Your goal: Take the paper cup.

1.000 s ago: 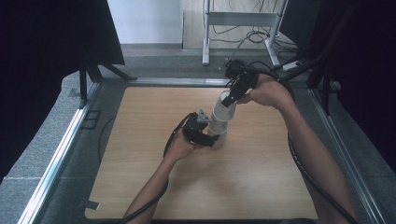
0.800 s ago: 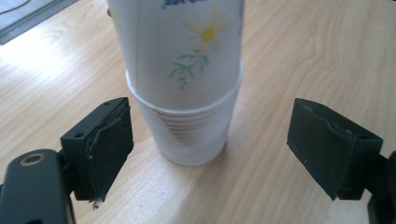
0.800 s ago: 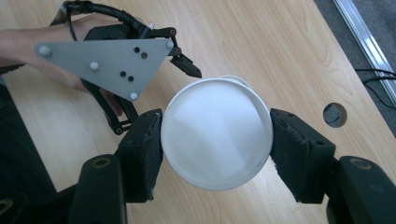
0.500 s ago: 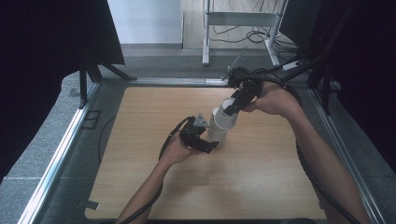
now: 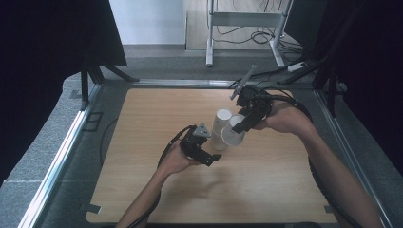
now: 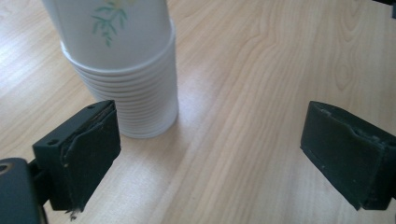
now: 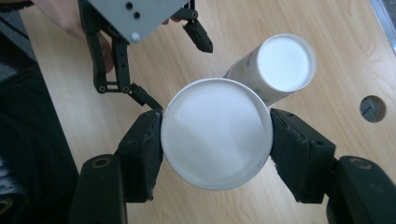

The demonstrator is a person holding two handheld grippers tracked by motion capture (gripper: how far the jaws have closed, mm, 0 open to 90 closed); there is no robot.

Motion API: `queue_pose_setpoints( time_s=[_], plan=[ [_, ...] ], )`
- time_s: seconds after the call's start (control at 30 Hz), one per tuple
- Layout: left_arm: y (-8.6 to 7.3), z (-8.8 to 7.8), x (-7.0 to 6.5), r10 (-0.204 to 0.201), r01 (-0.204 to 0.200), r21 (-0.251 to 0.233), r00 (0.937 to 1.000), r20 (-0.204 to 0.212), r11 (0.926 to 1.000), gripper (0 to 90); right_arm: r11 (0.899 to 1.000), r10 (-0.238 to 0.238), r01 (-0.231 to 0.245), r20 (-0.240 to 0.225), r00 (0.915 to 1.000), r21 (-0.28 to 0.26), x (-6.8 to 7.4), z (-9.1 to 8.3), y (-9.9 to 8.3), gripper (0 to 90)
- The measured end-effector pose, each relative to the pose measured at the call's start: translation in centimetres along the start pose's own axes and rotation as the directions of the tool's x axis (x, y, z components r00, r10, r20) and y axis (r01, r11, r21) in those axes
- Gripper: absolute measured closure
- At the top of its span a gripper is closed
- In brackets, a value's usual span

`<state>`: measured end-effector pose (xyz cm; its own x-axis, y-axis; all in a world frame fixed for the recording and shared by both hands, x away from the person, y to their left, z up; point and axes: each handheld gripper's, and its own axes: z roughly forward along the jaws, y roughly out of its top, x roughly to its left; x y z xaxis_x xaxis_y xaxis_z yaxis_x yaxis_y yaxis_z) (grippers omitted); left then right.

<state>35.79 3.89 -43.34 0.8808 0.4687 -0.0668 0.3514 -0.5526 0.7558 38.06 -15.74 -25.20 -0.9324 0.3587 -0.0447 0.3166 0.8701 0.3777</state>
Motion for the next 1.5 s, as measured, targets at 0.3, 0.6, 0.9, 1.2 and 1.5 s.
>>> queue_pose_setpoints(
  time_s=[0.3, 0.6, 0.9, 1.2, 1.5],
  plan=[
    [-0.8, -0.3, -1.2, 0.011, -0.011, 0.014, 0.9993, 0.036, 0.9998, 2.6, 1.0, -0.027, 0.027, -0.022, 0.9994, -0.007, 1.2, 1.4, -1.6, 37.2],
    [-1.6, -0.5, -2.2, 0.031, -0.031, 0.005, 0.9982, 0.051, 0.9995, 2.7, 0.999, -0.05, 0.05, -0.052, 0.9974, -0.012, 2.2, 3.3, -2.6, 37.2],
    [-2.7, -0.8, -3.1, 0.063, -0.064, 0.02, 0.9969, 0.047, 0.9977, 2.9, 0.998, -0.064, 0.062, -0.067, 0.9957, -0.018, 3.0, 5.2, -3.6, 37.2],
    [-3.8, -0.8, -3.7, 0.092, -0.094, 0.031, 0.9941, 0.059, 0.9951, 3.0, 0.996, -0.079, 0.076, -0.079, 0.9937, -0.048, 3.9, 7.0, -4.8, 37.2],
    [-4.6, -0.9, -4.5, 0.104, -0.106, 0.02, 0.9911, 0.083, 0.9941, 3.3, 0.993, -0.084, 0.075, -0.098, 0.9916, -0.092, 4.5, 8.4, -6.0, 37.2]
  ],
)
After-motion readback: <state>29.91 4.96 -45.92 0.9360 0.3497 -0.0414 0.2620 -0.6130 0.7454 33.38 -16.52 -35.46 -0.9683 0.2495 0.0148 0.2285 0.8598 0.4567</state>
